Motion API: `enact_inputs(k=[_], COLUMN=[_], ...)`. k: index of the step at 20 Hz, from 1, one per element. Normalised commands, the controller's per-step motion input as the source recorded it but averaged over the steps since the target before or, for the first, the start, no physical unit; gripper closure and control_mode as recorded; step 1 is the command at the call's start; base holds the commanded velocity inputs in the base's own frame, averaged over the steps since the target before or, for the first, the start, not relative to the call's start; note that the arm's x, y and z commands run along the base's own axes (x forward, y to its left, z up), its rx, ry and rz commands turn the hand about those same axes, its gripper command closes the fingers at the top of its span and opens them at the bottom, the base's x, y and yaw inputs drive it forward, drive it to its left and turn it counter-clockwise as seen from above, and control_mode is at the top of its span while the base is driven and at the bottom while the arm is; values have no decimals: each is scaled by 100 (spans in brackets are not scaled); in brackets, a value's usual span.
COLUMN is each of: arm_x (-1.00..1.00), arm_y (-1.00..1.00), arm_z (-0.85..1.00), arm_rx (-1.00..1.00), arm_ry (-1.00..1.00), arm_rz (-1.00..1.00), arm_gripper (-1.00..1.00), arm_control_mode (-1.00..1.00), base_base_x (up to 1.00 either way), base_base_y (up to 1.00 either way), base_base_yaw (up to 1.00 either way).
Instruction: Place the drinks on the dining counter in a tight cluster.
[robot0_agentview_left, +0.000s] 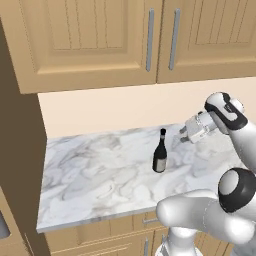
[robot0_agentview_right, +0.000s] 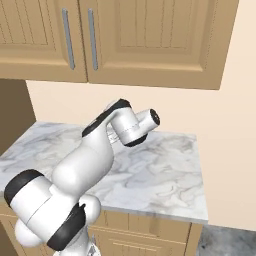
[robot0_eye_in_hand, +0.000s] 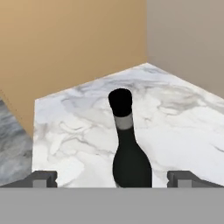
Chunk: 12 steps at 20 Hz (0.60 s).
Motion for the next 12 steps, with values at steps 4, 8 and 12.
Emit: enact_inputs(k=[4, 8, 12], arm_x=[0, 0, 0], arm_y=[5, 14, 10], arm_z=[-29, -51, -35], arm_rx=[0, 0, 0], arm_ry=[-3, -17, -9], arm_rz=[14, 0, 0], arm_gripper=[-100, -100, -100], arm_control_mode=[-100, -100, -100], base_base_x=[0, 0, 0], base_base_y=[0, 0, 0], base_base_yaw=[0, 0, 0])
